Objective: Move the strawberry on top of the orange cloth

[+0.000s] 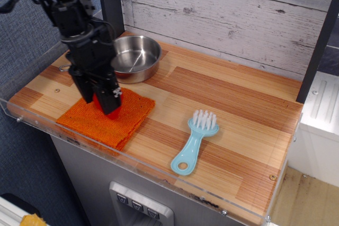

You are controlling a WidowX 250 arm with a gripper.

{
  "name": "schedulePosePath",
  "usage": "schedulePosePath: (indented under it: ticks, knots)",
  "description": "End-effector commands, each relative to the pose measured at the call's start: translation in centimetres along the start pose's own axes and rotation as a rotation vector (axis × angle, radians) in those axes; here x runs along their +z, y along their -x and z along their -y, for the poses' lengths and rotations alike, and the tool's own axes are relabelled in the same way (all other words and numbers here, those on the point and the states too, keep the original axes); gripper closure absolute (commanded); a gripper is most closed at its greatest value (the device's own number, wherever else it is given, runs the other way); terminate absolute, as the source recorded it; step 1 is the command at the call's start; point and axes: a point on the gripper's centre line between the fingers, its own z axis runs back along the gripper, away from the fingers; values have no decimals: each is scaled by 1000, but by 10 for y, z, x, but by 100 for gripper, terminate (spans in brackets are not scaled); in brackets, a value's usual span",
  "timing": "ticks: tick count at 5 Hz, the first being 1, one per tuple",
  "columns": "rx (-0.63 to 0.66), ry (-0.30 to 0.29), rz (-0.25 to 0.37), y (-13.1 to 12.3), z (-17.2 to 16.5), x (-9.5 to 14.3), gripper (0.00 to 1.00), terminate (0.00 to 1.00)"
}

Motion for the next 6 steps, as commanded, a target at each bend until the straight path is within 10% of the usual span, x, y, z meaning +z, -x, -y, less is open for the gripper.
schedulePosePath:
  ticks: [1, 4, 6]
  knots:
    - [8, -55, 53, -3, -4, 27, 0, 0]
    - [20, -44, 255, -38, 23, 103, 0, 0]
    - [85, -51, 172, -49, 18, 89, 0, 0]
